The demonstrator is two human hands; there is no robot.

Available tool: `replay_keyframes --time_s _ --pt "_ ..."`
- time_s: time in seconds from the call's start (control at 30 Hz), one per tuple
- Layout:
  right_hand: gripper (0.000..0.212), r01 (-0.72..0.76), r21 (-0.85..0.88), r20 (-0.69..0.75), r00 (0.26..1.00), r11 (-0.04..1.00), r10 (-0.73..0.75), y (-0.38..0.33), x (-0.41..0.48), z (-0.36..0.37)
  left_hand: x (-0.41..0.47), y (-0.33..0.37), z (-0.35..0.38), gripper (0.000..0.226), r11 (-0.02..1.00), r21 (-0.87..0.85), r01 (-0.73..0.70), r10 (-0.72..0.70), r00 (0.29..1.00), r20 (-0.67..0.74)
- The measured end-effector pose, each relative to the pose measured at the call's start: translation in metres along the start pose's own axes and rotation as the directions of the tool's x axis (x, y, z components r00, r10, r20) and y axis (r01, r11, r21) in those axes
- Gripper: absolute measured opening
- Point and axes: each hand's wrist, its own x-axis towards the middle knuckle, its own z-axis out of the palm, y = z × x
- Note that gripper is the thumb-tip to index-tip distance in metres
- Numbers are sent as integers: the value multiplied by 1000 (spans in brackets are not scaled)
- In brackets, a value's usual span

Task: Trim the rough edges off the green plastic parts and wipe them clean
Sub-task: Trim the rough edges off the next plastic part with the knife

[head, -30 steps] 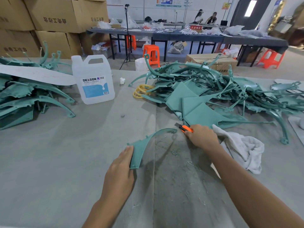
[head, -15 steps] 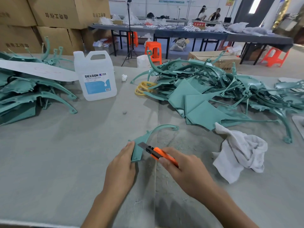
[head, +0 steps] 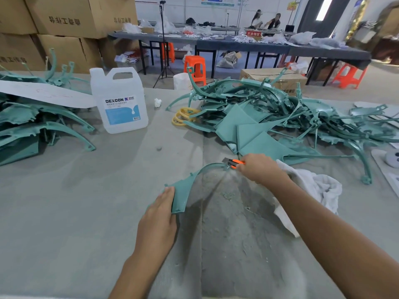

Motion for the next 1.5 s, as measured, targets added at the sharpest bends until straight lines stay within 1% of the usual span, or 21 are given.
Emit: replay_keyframes --time_s 0.1,0.2,0.27,0.37,0.43,0.53,0.67,0.73,0.8,0.9,0.97,1.03,1.13,1.2,1.23,1.3,1.33,1.37,1.4,1.43,1.5 --pt "22 -26 -58 4 1000 998 26 12 14 9 3 2 -3 61 1000 -20 7 -7 1000 -7" --pt "22 -22 -41 -67 998 999 19 10 10 21 4 3 -5 60 999 -30 13 -14 1000 -10" --pt "26 -46 67 -114 992 997 53 10 -3 30 3 3 -7 59 999 -40 19 -20 1000 -12" --pt "30 -53 331 -165 980 942 113 2 -38 40 4 4 -8 58 999 -28 23 -23 1000 -10" --pt "32 24 445 -171 983 895 59 -15 -68 45 6 5 -8 58 999 -22 35 -35 999 -10" --pt "29 169 513 -174 981 842 -91 -47 -114 48 7 6 -8 62 999 -4 41 -41 999 5" --pt "43 320 463 -244 942 826 -228 -68 -144 46 8 6 -9 63 999 11 54 -54 999 9" --pt "34 322 419 -242 941 849 -237 -68 -136 46 9 6 -10 63 998 5 57 -57 998 10" --pt "27 242 377 -253 955 894 -152 -61 -112 45 9 6 -10 62 999 -8 50 -50 999 8" --pt "36 54 217 -226 974 975 -3 -38 -62 39 9 7 -8 59 999 -6 38 -38 999 5" --pt "37 -32 120 -193 980 992 54 -18 -32 32 9 6 -8 60 999 -15 32 -32 999 1" --pt "31 -81 24 -161 983 996 84 0 -11 25 7 5 -8 62 999 -19 30 -30 1000 -6" --pt "26 -83 -74 -137 988 994 72 12 2 22 7 5 -9 61 999 -22 41 -41 999 -10" --pt "26 -68 -61 -155 986 996 58 12 1 24 9 4 -14 56 999 -24 26 -26 1000 -3" --pt "28 -64 -16 -170 984 998 60 12 -1 26 10 4 -18 50 999 -43 16 -16 1000 -3" --pt "32 -48 177 -185 979 983 81 12 -10 30 13 -1 -29 28 995 -97 17 -19 1000 -23" --pt "32 -29 310 -181 979 950 89 12 -17 31 14 -5 -35 16 990 -138 31 -37 999 -40" --pt "32 -6 464 -178 979 886 100 10 -27 31 14 -10 -42 9 977 -208 50 -62 997 -50" --pt "31 13 628 -167 979 778 118 8 -37 30 14 -16 -48 9 945 -315 83 -101 994 -38" --pt "29 21 769 -138 981 639 134 5 -47 30 13 -20 -54 6 889 -442 122 -132 991 7" --pt "28 -6 931 -29 995 366 90 0 -65 27 11 -24 -65 20 765 -609 210 -173 978 120"
